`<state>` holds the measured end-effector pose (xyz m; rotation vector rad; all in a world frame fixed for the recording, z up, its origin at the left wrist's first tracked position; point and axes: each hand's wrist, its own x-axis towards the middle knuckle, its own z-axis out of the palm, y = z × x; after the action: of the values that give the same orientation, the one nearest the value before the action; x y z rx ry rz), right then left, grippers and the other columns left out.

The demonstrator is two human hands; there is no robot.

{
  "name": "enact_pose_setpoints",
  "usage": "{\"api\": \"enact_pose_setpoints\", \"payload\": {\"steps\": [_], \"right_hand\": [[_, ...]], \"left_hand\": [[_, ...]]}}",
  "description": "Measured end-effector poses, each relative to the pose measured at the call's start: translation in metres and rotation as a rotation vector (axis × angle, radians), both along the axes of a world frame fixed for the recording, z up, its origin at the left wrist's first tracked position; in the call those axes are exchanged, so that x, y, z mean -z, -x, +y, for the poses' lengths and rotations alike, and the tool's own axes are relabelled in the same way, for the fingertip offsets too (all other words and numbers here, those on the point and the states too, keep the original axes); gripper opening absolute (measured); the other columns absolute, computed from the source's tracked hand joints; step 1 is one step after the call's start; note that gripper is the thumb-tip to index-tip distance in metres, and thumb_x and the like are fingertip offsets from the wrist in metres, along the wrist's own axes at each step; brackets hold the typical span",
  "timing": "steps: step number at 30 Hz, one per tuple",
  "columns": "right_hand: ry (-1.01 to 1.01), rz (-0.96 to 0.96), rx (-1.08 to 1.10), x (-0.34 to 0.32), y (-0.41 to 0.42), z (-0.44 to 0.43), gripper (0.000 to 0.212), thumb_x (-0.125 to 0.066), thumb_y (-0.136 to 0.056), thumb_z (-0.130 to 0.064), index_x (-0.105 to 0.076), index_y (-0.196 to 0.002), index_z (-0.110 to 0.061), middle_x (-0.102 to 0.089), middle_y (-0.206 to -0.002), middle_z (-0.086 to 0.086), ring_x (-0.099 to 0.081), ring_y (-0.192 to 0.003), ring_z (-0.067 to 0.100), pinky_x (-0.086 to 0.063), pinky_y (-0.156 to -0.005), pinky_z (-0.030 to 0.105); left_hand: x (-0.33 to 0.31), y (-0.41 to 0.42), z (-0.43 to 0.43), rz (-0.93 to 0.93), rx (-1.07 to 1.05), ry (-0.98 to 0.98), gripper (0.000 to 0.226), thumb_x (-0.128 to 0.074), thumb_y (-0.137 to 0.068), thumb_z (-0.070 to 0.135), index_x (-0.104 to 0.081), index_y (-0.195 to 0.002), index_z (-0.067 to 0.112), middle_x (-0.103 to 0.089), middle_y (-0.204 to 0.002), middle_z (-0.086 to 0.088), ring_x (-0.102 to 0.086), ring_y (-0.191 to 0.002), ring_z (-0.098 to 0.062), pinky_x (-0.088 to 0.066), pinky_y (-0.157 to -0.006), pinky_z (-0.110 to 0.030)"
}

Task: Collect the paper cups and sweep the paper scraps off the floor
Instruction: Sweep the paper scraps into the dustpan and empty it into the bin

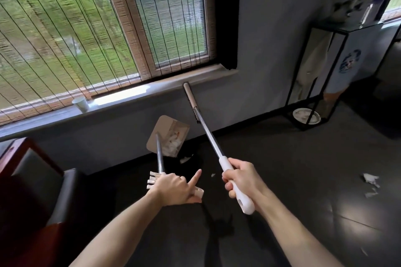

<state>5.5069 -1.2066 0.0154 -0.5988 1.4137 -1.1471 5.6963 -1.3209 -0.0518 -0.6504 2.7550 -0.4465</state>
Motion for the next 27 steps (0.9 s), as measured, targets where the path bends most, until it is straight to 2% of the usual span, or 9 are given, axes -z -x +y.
{"api": "enact_pose_setpoints", "payload": {"steps": [3, 5, 7, 10, 13, 17, 21, 24, 27], "right_hand": [[-0.024, -0.005, -0.007, 0.01, 0.005, 0.008, 0.047, -0.048, -0.083, 0.008, -0.055, -0.125, -0.014, -0.049, -0.071, 0.008, -0.046, -0.046, 0.01, -0.035, -0.038, 0.022], [-0.045, -0.002, -0.003, 0.017, 0.008, 0.01, 0.055, -0.049, -0.083, 0.008, -0.05, -0.132, -0.018, -0.05, -0.071, 0.008, -0.046, -0.046, 0.011, -0.036, -0.038, 0.022], [-0.059, -0.016, 0.008, 0.019, 0.012, 0.01, 0.05, -0.049, -0.083, 0.008, -0.053, -0.126, -0.017, -0.05, -0.07, 0.008, -0.046, -0.045, 0.011, -0.035, -0.038, 0.022], [-0.088, -0.003, 0.033, 0.018, 0.019, 0.008, 0.027, -0.048, -0.082, 0.01, -0.059, -0.101, -0.004, -0.046, -0.069, 0.008, -0.043, -0.044, 0.012, -0.033, -0.037, 0.021], [-0.122, 0.028, 0.059, 0.019, 0.022, 0.01, 0.021, -0.047, -0.081, 0.011, -0.057, -0.097, 0.001, -0.045, -0.069, 0.009, -0.042, -0.044, 0.013, -0.033, -0.038, 0.021], [-0.102, 0.026, 0.069, 0.014, 0.03, 0.013, 0.016, -0.044, -0.081, 0.012, -0.054, -0.086, 0.0, -0.046, -0.069, 0.009, -0.042, -0.043, 0.012, -0.032, -0.037, 0.02], [-0.062, -0.001, 0.069, 0.007, 0.036, 0.013, 0.018, -0.042, -0.082, 0.013, -0.053, -0.086, -0.002, -0.045, -0.07, 0.01, -0.041, -0.042, 0.01, -0.032, -0.036, 0.018], [-0.04, -0.014, 0.058, 0.005, 0.04, 0.015, 0.022, -0.043, -0.084, 0.012, -0.057, -0.098, 0.001, -0.046, -0.07, 0.009, -0.042, -0.043, 0.01, -0.033, -0.036, 0.019], [-0.023, -0.02, 0.048, 0.005, 0.044, 0.015, 0.026, -0.045, -0.084, 0.01, -0.059, -0.1, -0.006, -0.047, -0.071, 0.008, -0.043, -0.044, 0.01, -0.035, -0.037, 0.02]], "left_hand": [[0.024, 0.005, 0.014, -0.003, 0.09, 0.035, 0.089, -0.015, -0.084, 0.074, -0.021, -0.149, 0.014, -0.07, -0.081, -0.01, -0.068, -0.065, -0.029, -0.032, -0.051, -0.029], [0.046, 0.015, 0.025, -0.084, 0.029, -0.131, 0.088, -0.021, -0.089, 0.07, -0.007, -0.15, 0.008, -0.068, -0.096, -0.02, -0.067, -0.079, -0.037, -0.035, -0.057, -0.035], [0.05, 0.026, 0.025, -0.118, -0.043, -0.202, 0.09, -0.022, -0.09, 0.069, 0.006, -0.149, 0.007, -0.065, -0.105, -0.024, -0.065, -0.087, -0.04, -0.037, -0.061, -0.038], [0.031, 0.035, 0.014, -0.058, -0.017, -0.119, 0.091, -0.022, -0.089, 0.07, 0.008, -0.149, 0.009, -0.065, -0.106, -0.021, -0.066, -0.087, -0.037, -0.036, -0.059, -0.036], [0.009, 0.036, 0.005, -0.028, -0.026, -0.06, 0.091, -0.019, -0.087, 0.073, 0.008, -0.149, 0.012, -0.066, -0.104, -0.017, -0.067, -0.086, -0.035, -0.04, -0.058, -0.035], [-0.02, 0.035, -0.007, 0.001, -0.047, 0.011, 0.092, -0.015, -0.085, 0.075, 0.008, -0.15, 0.014, -0.067, -0.106, -0.013, -0.067, -0.089, -0.034, -0.05, -0.07, -0.041], [-0.039, 0.032, -0.008, 0.004, -0.034, 0.081, 0.089, -0.017, -0.087, 0.073, 0.005, -0.15, 0.013, -0.068, -0.103, -0.013, -0.067, -0.089, -0.034, -0.051, -0.069, -0.04], [-0.039, 0.03, -0.001, -0.037, 0.024, 0.155, 0.089, -0.014, -0.088, 0.072, 0.003, -0.15, 0.011, -0.067, -0.099, -0.012, -0.068, -0.084, -0.031, -0.044, -0.059, -0.034], [-0.025, 0.029, 0.008, -0.083, 0.001, 0.129, 0.09, -0.013, -0.087, 0.073, 0.003, -0.15, 0.011, -0.066, -0.101, -0.013, -0.067, -0.083, -0.032, -0.039, -0.057, -0.034]]}}
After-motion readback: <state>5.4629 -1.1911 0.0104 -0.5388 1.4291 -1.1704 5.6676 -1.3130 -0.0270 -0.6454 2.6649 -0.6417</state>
